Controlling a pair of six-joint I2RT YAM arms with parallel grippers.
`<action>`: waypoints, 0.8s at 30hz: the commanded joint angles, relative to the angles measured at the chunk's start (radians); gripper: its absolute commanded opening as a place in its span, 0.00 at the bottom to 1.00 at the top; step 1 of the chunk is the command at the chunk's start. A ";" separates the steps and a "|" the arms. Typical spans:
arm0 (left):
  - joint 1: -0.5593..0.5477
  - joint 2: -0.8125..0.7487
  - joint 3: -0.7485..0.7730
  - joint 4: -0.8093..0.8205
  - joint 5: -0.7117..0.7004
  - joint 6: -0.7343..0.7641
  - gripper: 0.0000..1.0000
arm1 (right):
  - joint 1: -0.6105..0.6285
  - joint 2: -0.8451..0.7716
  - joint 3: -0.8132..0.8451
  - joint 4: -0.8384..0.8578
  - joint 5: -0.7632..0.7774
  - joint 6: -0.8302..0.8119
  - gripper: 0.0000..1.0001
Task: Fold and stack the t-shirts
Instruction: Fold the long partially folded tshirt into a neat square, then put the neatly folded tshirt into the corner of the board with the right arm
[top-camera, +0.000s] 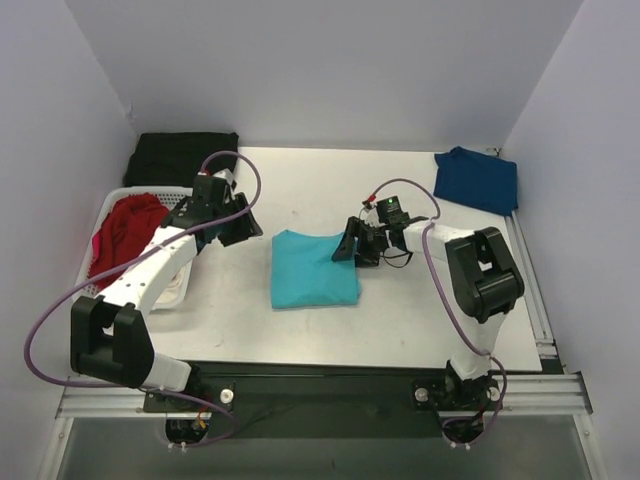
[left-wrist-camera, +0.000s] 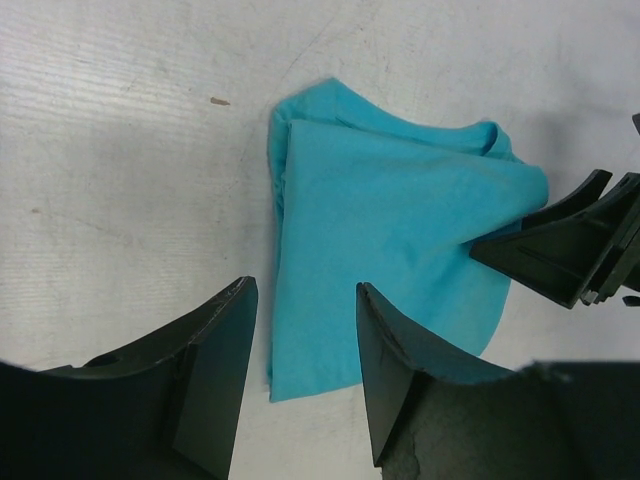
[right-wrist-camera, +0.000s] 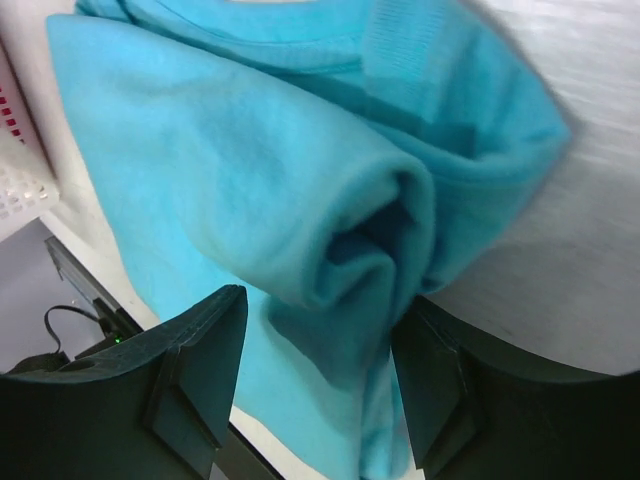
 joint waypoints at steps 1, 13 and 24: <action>0.015 -0.050 -0.002 0.008 0.030 -0.009 0.55 | 0.053 0.108 -0.018 -0.014 0.026 -0.009 0.59; 0.044 -0.069 -0.011 0.001 0.046 0.001 0.55 | 0.095 0.171 0.028 -0.128 0.090 -0.029 0.06; 0.062 -0.093 0.005 -0.016 0.047 0.022 0.55 | 0.067 0.122 0.180 -0.370 0.296 -0.121 0.00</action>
